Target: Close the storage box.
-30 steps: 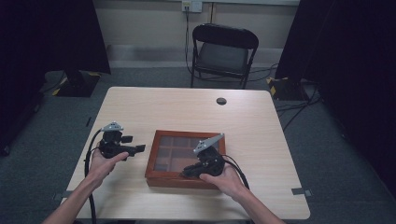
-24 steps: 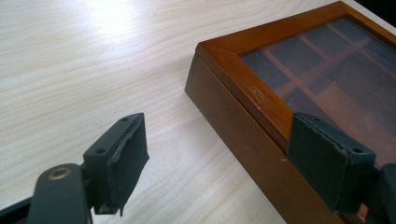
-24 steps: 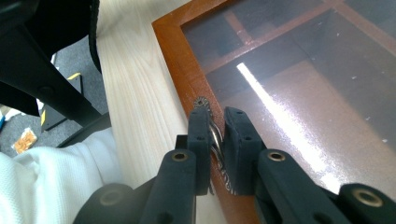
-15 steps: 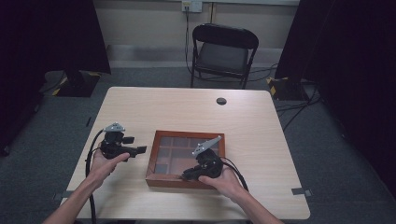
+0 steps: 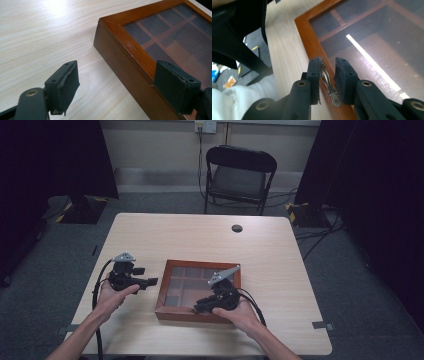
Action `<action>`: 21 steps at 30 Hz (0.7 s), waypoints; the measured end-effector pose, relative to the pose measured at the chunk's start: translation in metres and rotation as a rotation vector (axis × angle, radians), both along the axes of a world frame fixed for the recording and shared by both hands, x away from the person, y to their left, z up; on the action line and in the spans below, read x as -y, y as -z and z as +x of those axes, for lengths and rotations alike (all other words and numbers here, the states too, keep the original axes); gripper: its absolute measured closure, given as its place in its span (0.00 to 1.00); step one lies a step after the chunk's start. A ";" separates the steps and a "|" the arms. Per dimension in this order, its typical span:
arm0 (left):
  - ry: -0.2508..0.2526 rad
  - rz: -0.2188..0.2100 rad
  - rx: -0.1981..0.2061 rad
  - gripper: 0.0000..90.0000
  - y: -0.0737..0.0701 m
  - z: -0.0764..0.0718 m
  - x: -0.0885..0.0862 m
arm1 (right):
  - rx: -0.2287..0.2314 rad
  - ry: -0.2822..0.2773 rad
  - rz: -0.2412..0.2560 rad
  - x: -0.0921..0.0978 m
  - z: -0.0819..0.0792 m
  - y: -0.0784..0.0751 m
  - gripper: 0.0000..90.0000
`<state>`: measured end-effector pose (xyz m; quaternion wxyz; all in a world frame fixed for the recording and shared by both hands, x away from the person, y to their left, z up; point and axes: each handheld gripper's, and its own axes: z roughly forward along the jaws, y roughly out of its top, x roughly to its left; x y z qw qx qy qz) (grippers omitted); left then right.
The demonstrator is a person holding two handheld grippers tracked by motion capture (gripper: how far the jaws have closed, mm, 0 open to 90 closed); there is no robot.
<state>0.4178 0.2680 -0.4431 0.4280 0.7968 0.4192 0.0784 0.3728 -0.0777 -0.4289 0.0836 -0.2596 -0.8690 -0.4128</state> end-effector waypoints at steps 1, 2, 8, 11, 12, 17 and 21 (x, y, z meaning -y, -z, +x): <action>0.000 0.000 0.000 0.22 0.000 0.000 0.000 | 0.000 0.000 0.000 0.000 0.000 0.000 0.79; 0.000 0.000 -0.001 0.22 0.000 0.000 0.000 | 0.007 0.013 0.015 0.002 0.001 -0.003 0.78; 0.000 -0.003 -0.003 0.22 0.000 -0.001 0.002 | 0.015 0.105 0.038 0.016 0.008 -0.006 0.66; 0.005 0.000 -0.005 0.22 0.000 -0.001 0.002 | 0.022 0.151 0.043 0.023 0.011 -0.009 0.61; 0.004 -0.001 -0.006 0.22 0.000 -0.001 0.002 | 0.035 0.198 0.049 0.030 0.014 -0.012 0.55; -0.002 0.002 -0.005 0.22 -0.001 -0.001 0.000 | 0.056 0.284 0.056 0.046 0.022 -0.017 0.42; -0.010 0.000 -0.006 0.22 -0.001 -0.001 -0.001 | 0.081 0.403 0.039 0.066 0.029 -0.019 0.32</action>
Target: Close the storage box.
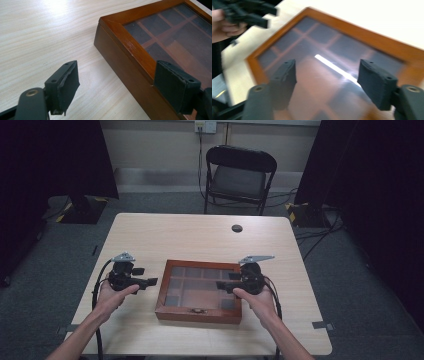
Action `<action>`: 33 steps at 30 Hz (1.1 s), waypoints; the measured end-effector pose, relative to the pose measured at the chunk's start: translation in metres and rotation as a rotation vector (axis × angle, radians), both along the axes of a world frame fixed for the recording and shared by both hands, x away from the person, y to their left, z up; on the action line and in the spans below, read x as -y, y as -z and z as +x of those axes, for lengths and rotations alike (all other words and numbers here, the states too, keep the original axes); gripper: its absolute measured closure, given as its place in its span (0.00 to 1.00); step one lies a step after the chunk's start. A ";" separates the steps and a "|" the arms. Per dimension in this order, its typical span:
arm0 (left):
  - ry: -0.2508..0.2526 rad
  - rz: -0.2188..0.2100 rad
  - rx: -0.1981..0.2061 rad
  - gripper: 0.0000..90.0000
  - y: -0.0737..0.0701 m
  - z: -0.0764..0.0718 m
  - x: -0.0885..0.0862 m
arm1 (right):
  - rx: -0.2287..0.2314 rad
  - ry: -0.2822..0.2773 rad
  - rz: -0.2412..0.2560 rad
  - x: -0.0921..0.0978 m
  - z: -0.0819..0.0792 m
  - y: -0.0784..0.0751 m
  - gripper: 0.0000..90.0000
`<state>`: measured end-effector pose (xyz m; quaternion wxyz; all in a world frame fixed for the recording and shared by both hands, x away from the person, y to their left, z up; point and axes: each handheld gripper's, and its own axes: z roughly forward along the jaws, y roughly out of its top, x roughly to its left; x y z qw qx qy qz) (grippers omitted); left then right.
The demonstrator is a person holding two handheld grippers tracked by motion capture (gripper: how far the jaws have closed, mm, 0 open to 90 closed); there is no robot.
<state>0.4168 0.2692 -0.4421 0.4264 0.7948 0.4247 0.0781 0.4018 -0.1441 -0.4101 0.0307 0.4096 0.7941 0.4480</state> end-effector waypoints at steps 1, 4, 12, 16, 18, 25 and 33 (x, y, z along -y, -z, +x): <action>0.000 0.001 0.001 0.22 0.000 0.000 -0.001 | 0.004 0.059 -0.008 0.013 0.002 0.000 0.26; -0.029 -0.008 0.011 0.23 -0.005 -0.003 -0.003 | 0.010 0.095 -0.012 0.025 0.001 0.000 0.23; -0.034 0.010 0.004 0.23 -0.007 -0.005 -0.006 | 0.004 0.232 -0.025 0.073 -0.009 0.010 0.16; -0.041 0.045 -0.005 0.23 -0.003 -0.011 -0.014 | -0.037 0.304 -0.048 0.104 -0.018 0.025 0.16; -0.066 0.045 -0.014 0.23 0.000 -0.013 -0.023 | -0.043 0.324 -0.053 0.110 -0.020 0.027 0.16; -0.101 0.163 -0.078 0.20 0.017 -0.010 -0.042 | -0.165 0.440 -0.127 0.132 -0.010 0.048 0.17; -0.153 0.261 -0.132 0.19 0.039 0.002 -0.048 | -0.150 0.451 -0.302 0.116 0.002 0.068 0.16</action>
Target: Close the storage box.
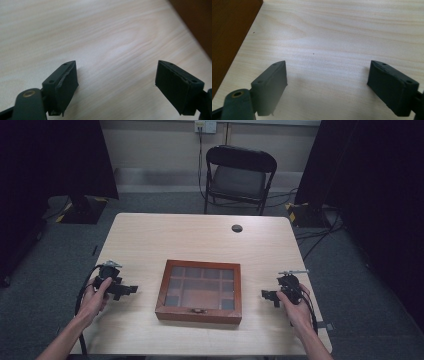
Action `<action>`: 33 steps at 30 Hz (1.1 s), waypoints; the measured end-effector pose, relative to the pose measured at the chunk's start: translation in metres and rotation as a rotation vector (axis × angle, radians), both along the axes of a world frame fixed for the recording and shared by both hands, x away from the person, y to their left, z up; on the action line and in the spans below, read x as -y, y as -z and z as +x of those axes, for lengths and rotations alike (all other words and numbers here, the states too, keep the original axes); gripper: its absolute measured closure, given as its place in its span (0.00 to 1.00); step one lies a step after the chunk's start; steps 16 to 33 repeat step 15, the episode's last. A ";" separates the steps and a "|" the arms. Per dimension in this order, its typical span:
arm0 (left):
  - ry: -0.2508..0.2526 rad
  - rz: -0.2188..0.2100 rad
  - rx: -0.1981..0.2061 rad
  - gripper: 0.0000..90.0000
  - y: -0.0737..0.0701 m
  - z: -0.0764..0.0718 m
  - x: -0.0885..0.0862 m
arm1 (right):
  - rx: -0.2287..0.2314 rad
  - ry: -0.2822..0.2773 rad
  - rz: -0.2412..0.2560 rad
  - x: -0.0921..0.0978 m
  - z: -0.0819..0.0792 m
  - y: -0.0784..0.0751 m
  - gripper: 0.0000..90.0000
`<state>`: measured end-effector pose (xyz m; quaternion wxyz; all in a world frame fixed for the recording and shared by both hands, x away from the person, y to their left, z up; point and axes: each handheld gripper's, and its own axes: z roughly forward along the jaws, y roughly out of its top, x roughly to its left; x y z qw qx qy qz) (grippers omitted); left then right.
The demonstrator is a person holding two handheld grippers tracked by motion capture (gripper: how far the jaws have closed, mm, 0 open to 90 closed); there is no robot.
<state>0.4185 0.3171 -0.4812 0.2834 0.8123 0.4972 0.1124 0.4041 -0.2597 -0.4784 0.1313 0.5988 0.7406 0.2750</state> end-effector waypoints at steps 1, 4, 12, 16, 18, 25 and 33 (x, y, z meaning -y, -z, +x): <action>0.000 0.000 0.000 0.17 0.000 0.000 0.000 | 0.000 0.000 0.000 0.000 0.000 0.000 0.16; -0.022 0.040 0.139 0.13 0.012 -0.004 0.008 | 0.129 -0.015 -0.093 -0.007 -0.005 0.011 0.13; -0.057 -0.001 0.206 0.00 0.022 -0.008 0.011 | 0.214 -0.036 -0.091 -0.015 -0.008 0.023 0.00; -0.058 -0.001 0.206 0.00 0.022 -0.008 0.011 | 0.215 -0.027 -0.093 -0.015 -0.010 0.023 0.00; -0.058 -0.001 0.206 0.00 0.022 -0.008 0.011 | 0.215 -0.027 -0.093 -0.015 -0.010 0.023 0.00; -0.058 -0.001 0.206 0.00 0.022 -0.008 0.011 | 0.215 -0.027 -0.093 -0.015 -0.010 0.023 0.00; -0.058 -0.001 0.206 0.00 0.022 -0.008 0.011 | 0.215 -0.027 -0.093 -0.015 -0.010 0.023 0.00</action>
